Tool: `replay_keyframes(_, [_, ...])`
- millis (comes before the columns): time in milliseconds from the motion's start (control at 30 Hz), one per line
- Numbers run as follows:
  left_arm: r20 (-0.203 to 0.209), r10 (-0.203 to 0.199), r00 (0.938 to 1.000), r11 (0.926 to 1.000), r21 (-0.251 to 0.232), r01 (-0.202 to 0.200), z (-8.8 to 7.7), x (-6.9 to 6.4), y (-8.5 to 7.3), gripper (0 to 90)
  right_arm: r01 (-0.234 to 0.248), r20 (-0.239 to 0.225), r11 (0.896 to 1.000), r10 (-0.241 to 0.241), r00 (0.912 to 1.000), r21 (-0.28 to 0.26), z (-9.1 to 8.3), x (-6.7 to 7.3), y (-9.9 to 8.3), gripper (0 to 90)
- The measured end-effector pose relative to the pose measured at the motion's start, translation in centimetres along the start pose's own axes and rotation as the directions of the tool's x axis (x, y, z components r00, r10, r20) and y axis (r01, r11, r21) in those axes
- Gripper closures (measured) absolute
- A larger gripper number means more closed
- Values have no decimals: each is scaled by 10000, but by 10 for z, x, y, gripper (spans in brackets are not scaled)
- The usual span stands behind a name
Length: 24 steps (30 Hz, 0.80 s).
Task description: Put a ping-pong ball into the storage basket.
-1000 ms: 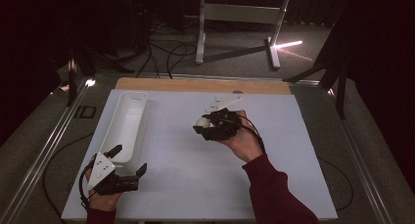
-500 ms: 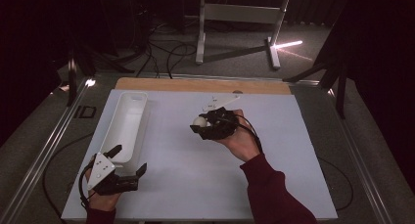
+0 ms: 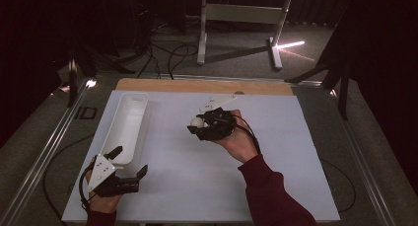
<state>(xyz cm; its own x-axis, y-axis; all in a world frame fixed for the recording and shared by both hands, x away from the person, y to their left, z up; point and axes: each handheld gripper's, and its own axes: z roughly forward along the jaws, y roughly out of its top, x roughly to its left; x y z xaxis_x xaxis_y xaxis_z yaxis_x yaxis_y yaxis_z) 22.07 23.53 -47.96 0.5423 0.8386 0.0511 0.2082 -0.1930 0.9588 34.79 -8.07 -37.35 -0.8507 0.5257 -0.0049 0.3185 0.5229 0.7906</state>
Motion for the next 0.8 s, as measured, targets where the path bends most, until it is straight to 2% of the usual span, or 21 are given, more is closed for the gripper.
replay_keyframes(800, [-2, -13, 10000, 10000, -15, 13, -1, 1, 0, 2, -120, -233, 9999, 117, 9997, -90, 13, 2, 6, 501])
